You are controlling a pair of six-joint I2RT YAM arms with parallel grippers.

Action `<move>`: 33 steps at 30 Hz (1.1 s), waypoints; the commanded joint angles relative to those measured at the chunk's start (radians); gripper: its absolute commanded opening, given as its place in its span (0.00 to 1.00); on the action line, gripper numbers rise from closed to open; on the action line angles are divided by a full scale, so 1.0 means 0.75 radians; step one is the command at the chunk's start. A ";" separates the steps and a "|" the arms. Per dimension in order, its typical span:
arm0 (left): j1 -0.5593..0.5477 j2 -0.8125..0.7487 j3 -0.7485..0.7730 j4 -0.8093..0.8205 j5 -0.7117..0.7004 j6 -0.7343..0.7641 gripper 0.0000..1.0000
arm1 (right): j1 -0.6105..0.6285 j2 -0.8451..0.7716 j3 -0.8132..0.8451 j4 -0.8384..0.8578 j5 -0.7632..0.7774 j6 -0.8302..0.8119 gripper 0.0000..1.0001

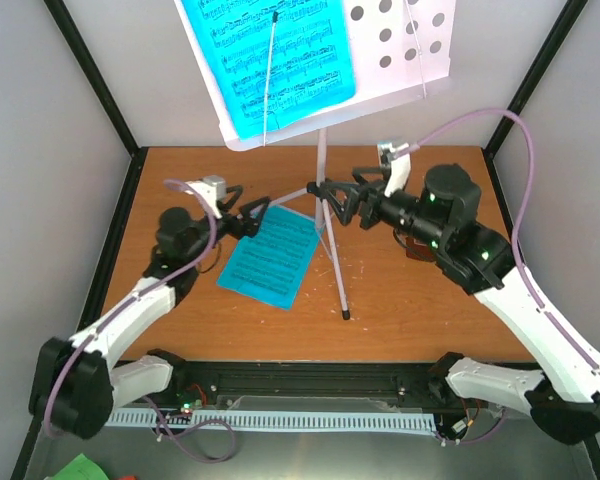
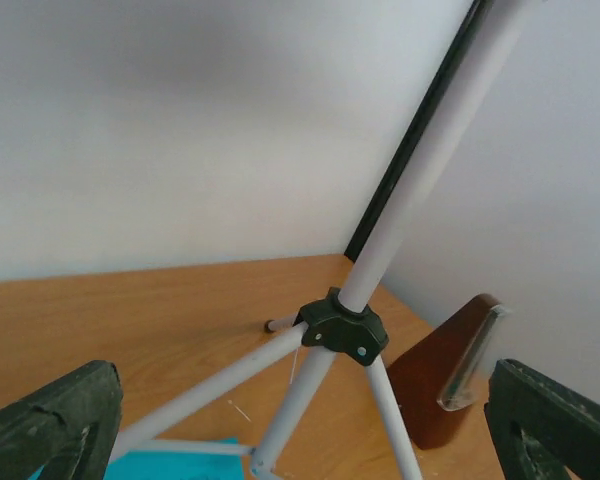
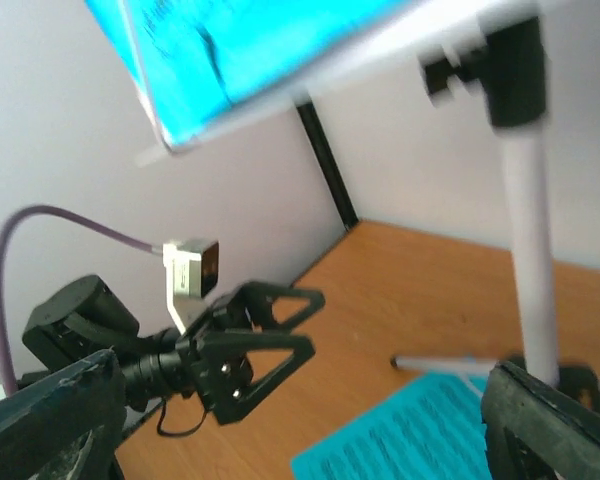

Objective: Pack up the instrument practice props

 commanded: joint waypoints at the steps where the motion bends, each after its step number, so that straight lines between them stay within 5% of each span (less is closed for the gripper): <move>1: 0.289 -0.192 -0.013 -0.250 0.496 -0.224 0.99 | -0.003 0.144 0.267 0.011 -0.192 -0.012 0.92; 5: 0.553 -0.321 0.089 -0.409 0.816 -0.301 0.94 | -0.003 0.302 0.483 0.013 -0.375 0.029 0.80; 12: 0.758 -0.364 0.449 -0.583 0.921 -0.399 0.80 | -0.001 0.589 0.850 -0.017 -0.524 0.108 0.74; 17: 0.756 -0.291 0.671 -0.444 0.998 -0.573 0.65 | 0.001 0.756 1.085 -0.034 -0.548 0.145 0.69; 24: 0.575 -0.094 1.143 -0.792 0.928 -0.325 0.52 | 0.000 0.897 1.284 -0.013 -0.524 0.198 0.60; 33: 0.416 0.037 1.347 -0.842 0.876 -0.272 0.42 | 0.001 0.927 1.292 0.048 -0.486 0.239 0.54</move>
